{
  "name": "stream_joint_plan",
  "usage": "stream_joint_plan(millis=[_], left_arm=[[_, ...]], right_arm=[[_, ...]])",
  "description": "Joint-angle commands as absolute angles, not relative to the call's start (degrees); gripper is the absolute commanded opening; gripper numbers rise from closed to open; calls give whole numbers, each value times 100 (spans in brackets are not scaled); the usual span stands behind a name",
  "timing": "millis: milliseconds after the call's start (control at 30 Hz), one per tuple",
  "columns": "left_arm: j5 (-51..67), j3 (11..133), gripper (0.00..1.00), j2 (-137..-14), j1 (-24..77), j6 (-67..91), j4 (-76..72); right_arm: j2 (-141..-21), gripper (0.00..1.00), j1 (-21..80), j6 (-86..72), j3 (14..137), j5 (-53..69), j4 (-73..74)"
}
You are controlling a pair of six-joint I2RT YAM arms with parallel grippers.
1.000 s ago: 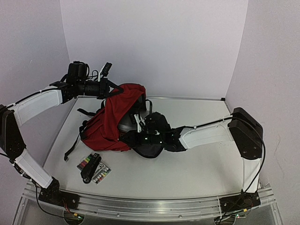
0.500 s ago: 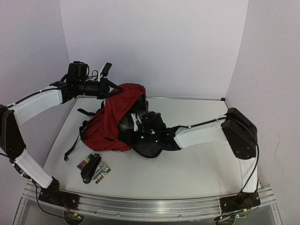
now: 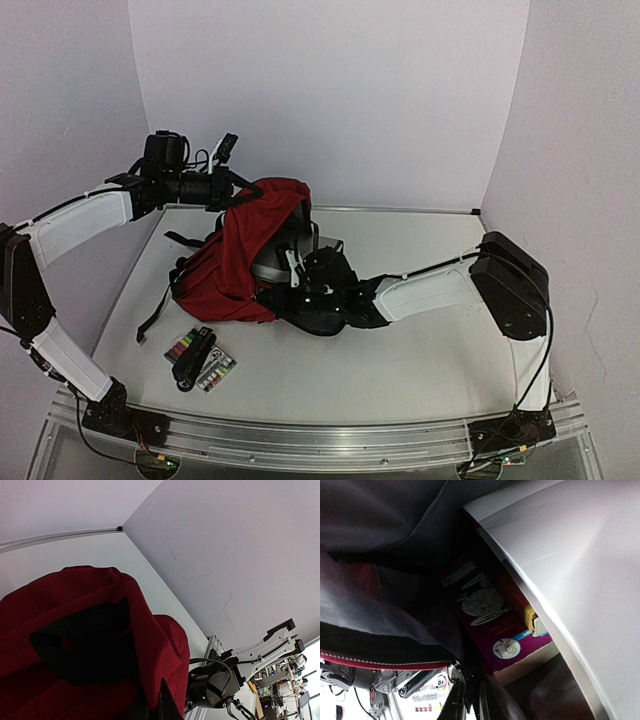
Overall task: Pack the student bag
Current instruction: Zip the student bag at the center of the board.
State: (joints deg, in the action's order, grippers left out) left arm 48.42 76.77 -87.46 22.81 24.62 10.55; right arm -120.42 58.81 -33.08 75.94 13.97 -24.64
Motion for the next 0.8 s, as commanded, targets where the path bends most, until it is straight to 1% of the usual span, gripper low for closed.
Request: stream_joint_plan(millis=[0,100,433,533,600,633,767], left_arm=[[4935,7964,0,-8658,2187,2487,944],[4943,7941,0,-8657,2182,2487,949],[4969,7936,0,-8644,2181,2489,980],[4966,7928,0,-8633,2185,2487,985],[4959,7928,0,-8631,2180,2487,993],[4953,7928,0,-8627,2180,2487,1000],[4875,7905,0,-8613,2180,2481,1026]], right_arm=[[-12017,10,5871,-3331,7865,1433,-2716],[-12051,14,5875,-3328,7940,1535,-2783],[-12233,16,5872,-3371,8063,1721,-2947],[-12272,12,5874,-3365,8097,1773,-2983],[-12271,3,5872,-3356,8097,1792,-3006],[-12253,0,5874,-3354,8063,1793,-3021],[-12027,0,5871,-3359,7830,1695,-3102]])
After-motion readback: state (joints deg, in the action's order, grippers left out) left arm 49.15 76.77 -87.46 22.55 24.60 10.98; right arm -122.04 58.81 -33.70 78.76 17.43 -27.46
